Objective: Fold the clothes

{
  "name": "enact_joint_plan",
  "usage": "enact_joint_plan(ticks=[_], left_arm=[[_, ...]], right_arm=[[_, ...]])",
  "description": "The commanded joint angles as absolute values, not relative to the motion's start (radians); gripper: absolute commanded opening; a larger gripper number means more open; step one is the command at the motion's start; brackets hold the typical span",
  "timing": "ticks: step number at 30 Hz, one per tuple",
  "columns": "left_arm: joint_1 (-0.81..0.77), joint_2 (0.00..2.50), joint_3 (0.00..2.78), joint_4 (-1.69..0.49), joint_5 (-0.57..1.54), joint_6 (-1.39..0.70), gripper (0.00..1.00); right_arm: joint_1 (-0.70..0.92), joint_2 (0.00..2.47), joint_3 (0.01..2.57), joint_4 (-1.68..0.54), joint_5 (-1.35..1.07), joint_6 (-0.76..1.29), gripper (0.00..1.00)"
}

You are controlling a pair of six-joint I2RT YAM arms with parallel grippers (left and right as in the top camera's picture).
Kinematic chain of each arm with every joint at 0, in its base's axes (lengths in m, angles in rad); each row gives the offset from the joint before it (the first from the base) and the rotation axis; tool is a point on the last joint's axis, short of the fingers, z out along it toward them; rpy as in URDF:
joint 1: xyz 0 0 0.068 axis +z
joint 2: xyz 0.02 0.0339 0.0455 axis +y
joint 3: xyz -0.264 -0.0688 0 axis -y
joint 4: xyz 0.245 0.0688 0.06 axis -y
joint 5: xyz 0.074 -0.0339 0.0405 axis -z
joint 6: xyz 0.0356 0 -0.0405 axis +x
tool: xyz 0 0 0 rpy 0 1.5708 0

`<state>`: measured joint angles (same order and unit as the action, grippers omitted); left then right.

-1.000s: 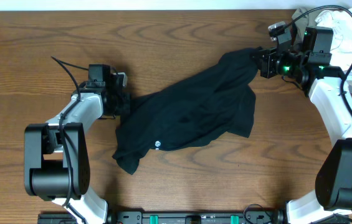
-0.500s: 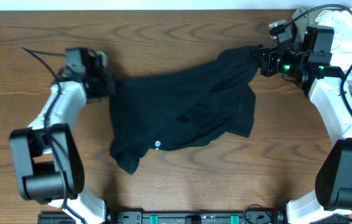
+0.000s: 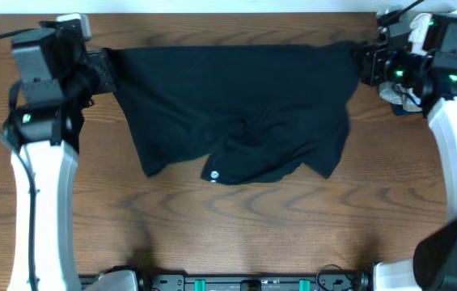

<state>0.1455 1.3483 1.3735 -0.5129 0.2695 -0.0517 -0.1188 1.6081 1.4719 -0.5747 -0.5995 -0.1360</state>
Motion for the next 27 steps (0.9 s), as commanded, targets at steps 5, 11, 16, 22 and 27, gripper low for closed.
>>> enact_joint_plan(ticks=[5, 11, 16, 22, 27], left_arm=[[0.152, 1.124, 1.390, -0.535, 0.163, -0.046, 0.06], [0.152, 0.941, 1.390, -0.585, 0.163, -0.046, 0.06], [0.152, 0.803, 1.390, -0.638, 0.163, -0.046, 0.06], [0.152, 0.687, 1.413, -0.713, 0.163, -0.046, 0.06], [0.152, 0.661, 1.432, -0.768, 0.082, -0.045, 0.06]], right_arm=[[-0.138, 1.430, 1.627, -0.768, -0.444, -0.150, 0.01], [-0.142, 1.287, 1.689, -0.937, -0.364, -0.145, 0.01], [-0.147, 1.149, 1.719, -1.031, -0.308, -0.141, 0.01], [-0.147, 1.016, 1.728, -1.087, -0.256, -0.123, 0.01], [-0.147, 0.981, 1.728, -1.076, -0.184, -0.086, 0.01]])
